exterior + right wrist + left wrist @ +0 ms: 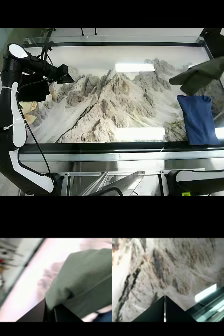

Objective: Fold the shirts.

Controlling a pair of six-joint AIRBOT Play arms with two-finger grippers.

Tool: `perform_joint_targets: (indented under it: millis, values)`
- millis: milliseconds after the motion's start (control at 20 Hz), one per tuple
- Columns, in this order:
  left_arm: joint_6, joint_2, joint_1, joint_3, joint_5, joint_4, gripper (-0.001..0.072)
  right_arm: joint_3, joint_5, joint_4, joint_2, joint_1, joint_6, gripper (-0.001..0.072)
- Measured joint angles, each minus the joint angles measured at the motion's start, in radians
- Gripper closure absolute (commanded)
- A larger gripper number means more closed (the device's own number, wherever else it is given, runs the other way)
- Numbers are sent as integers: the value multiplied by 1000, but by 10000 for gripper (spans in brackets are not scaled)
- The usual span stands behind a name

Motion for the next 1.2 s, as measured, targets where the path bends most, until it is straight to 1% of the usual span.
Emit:
perform_joint_targets:
  millis: [100, 200, 350, 450, 700, 750, 800, 850, 1050, 1200]
  values:
    - [0, 0, -16, 0, 0, 0, 694, -134, 47, -110, 111, -53, 77, 690]
    - [0, 0, -30, 0, -4, 1, 694, -280, 79, -177, 223, -126, 130, 688]
    - [0, 0, -43, 0, -12, 1, 694, -489, 115, -229, 371, -249, 159, 688]
    - [0, 0, -47, 0, -20, 1, 694, -604, 138, -247, 429, -314, 151, 688]
    - [0, 0, -50, 0, -27, 1, 694, -802, 176, -262, 476, -376, 56, 674]
    - [0, 0, -51, 0, -26, 1, 694, -824, 183, -263, 480, -380, 43, 492]
    - [0, 0, -51, 0, -26, 1, 694, -839, 188, -264, 483, -383, 29, 86]
    - [0, 0, -51, 0, -26, 1, 694, -849, 191, -264, 487, -385, 13, 17]
    - [0, 0, -51, 0, -22, 1, 694, -847, 179, -265, 504, -389, -54, 17]
    - [0, 0, -51, 0, -6, 1, 694, -777, 169, -251, 509, -389, -81, 22]
